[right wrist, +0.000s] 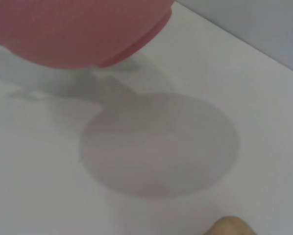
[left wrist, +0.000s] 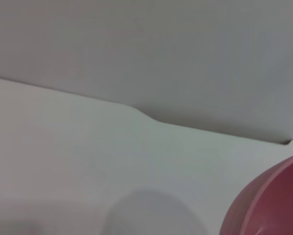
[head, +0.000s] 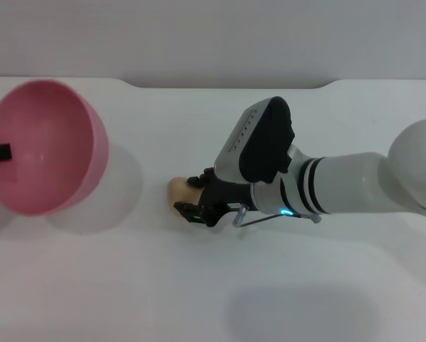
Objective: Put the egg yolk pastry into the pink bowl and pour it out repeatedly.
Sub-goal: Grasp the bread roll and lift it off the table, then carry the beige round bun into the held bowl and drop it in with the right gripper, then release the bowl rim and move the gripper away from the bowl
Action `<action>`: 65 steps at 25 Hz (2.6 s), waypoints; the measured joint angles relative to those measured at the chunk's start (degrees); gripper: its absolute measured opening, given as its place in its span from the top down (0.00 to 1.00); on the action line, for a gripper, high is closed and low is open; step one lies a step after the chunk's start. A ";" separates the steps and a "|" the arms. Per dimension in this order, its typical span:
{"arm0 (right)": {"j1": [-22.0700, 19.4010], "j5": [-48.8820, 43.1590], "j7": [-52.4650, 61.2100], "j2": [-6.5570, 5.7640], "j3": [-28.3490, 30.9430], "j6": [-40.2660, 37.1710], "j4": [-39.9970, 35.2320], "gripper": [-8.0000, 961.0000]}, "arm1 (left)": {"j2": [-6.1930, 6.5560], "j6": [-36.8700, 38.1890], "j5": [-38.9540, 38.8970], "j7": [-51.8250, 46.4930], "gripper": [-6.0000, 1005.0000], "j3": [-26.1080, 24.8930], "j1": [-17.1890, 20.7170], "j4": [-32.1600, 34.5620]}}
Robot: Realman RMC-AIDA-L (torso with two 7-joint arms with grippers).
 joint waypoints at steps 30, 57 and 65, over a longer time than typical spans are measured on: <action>-15.37 -11.14 -14.76 -1.18 43.14 -45.13 -30.17 0.73 | -0.09 -2.10 21.96 -10.81 0.99 16.20 -17.44 -8.60; -10.65 -35.67 12.86 -0.78 35.73 -46.42 -39.56 0.44 | -0.64 -0.78 21.82 -17.45 0.99 31.35 -28.62 -14.27; -13.95 -32.44 12.46 -0.65 44.92 -39.28 -39.30 0.44 | -1.05 2.03 20.32 -21.38 0.99 41.06 -28.98 -16.24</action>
